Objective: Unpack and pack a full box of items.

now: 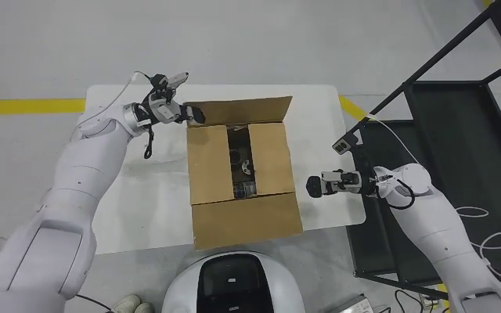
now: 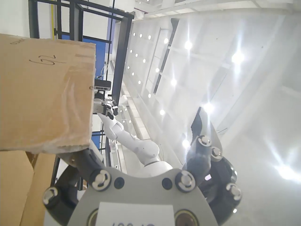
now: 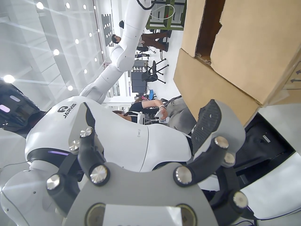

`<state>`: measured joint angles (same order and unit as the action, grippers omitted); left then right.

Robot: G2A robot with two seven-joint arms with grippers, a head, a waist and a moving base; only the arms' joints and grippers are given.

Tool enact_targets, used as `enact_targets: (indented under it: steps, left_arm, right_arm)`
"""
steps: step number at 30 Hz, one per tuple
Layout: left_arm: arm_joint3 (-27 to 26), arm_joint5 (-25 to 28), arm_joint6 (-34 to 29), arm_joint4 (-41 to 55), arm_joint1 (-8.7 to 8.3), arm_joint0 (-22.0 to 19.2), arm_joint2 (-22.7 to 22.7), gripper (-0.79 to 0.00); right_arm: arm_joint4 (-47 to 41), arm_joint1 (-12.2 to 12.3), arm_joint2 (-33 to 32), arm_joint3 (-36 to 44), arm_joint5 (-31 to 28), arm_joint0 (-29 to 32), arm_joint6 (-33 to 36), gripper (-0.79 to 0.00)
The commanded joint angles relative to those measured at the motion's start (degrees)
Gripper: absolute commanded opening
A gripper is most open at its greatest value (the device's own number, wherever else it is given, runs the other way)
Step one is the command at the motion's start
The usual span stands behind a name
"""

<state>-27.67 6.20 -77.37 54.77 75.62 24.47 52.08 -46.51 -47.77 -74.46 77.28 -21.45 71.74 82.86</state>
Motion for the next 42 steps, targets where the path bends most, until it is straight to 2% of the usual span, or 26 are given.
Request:
enact_targets:
  steps: [1, 8, 16, 27, 32, 35, 38, 42]
  left_arm:
    - [2.6, 0.8, 2.7, 0.0, 0.99, -1.0, -0.5, 0.0]
    - [9.4, 2.2, 13.8, -2.4, 3.68, -3.7, -2.1, 0.0]
    - [13.0, 4.9, 24.8, -12.1, 5.08, -5.4, -5.0, 0.0]
    - [14.6, 3.7, 28.8, -22.2, 5.85, -6.0, -7.7, 0.0]
    - [15.2, 6.9, 30.5, -26.7, 5.42, -7.2, -8.3, 0.0]
    - [15.4, 11.3, 29.7, -26.2, 4.63, -8.2, -7.0, 0.0]
    - [15.4, 16.0, 26.3, -24.3, 3.41, -9.0, -5.0, 0.0]
    - [15.1, 21.9, 18.1, -21.1, 1.2, -8.9, -2.0, 0.0]
  right_arm:
    - [0.3, -0.1, -0.1, -0.1, -0.3, 0.1, -0.3, 0.0]
    - [1.2, -0.2, 0.1, -0.6, -1.0, 0.3, -1.0, 0.0]
    - [2.4, -0.4, 0.5, -1.0, -1.8, 0.2, -1.8, 0.0]
    - [3.4, -0.5, 1.7, -1.3, -1.9, -0.3, -1.9, 0.0]
    - [4.3, -0.7, 2.9, -1.0, -1.9, -1.3, -1.9, 0.0]
    - [5.2, -0.8, 3.8, -0.6, -2.1, -2.3, -2.1, 0.0]
    - [7.0, -1.0, 4.5, -0.7, -3.2, -3.7, -3.2, 0.0]
    - [11.3, -1.5, 5.8, -1.8, -5.5, -6.4, -6.5, 0.0]
